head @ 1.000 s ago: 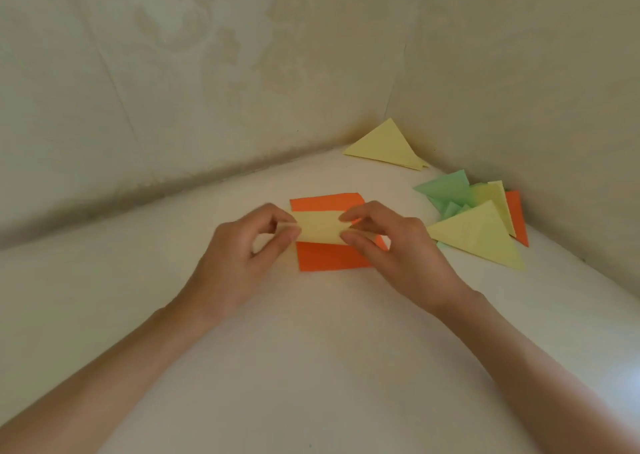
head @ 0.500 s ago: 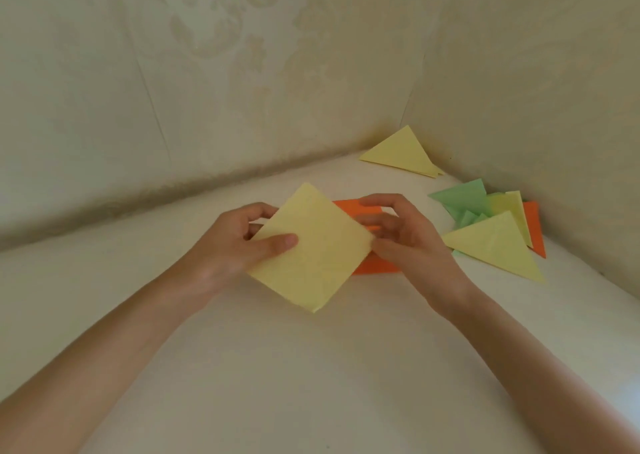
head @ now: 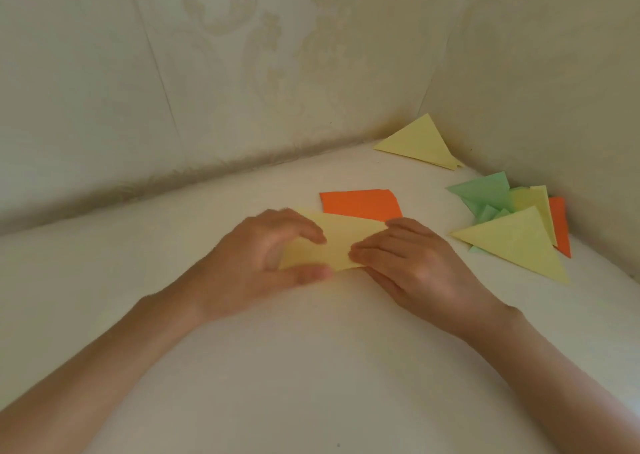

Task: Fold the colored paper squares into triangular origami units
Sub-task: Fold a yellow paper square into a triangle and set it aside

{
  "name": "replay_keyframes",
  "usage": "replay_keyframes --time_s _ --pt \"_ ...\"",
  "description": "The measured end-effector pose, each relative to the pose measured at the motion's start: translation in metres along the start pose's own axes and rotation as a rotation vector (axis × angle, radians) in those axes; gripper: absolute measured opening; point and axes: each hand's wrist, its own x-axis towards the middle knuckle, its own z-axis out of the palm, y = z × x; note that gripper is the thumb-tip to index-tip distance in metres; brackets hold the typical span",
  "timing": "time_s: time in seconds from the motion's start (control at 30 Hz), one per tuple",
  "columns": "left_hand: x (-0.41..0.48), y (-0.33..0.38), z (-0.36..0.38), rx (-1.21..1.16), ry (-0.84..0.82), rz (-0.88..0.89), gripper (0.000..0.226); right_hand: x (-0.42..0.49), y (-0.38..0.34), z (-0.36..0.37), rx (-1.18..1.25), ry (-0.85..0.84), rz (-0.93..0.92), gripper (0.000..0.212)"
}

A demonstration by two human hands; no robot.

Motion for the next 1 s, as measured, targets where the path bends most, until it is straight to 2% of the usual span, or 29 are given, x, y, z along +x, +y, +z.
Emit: replay_keyframes --time_s 0.1,0.23,0.3,0.4,0.47,0.67,0.8,1.0 --pt "-0.006 -0.003 0.015 0.326 -0.087 0.085 0.058 0.0 -0.012 0.006 -0.022 -0.079 0.007 0.014" --pt "-0.009 -0.006 0.016 0.401 -0.033 0.126 0.033 0.001 -0.017 0.004 0.145 -0.167 0.088 0.027" --pt "-0.01 -0.008 0.013 0.339 0.001 0.088 0.032 0.001 -0.014 0.0 0.3 -0.186 0.219 0.033" --pt "-0.009 -0.006 0.015 0.062 0.094 -0.116 0.031 0.001 -0.01 0.0 0.525 -0.129 0.511 0.032" --pt "-0.007 -0.003 0.021 0.056 0.172 -0.2 0.029 0.006 -0.009 0.006 0.585 -0.103 0.686 0.035" --pt "-0.006 -0.005 0.031 0.225 0.289 -0.292 0.033 0.03 -0.003 0.025 0.371 -0.212 0.844 0.042" --pt "-0.007 -0.009 0.031 0.318 0.291 -0.324 0.04 0.032 -0.006 0.03 0.27 -0.248 0.857 0.039" --pt "-0.008 -0.008 0.03 0.479 0.301 -0.277 0.043 0.03 -0.008 0.032 0.21 -0.246 0.857 0.035"
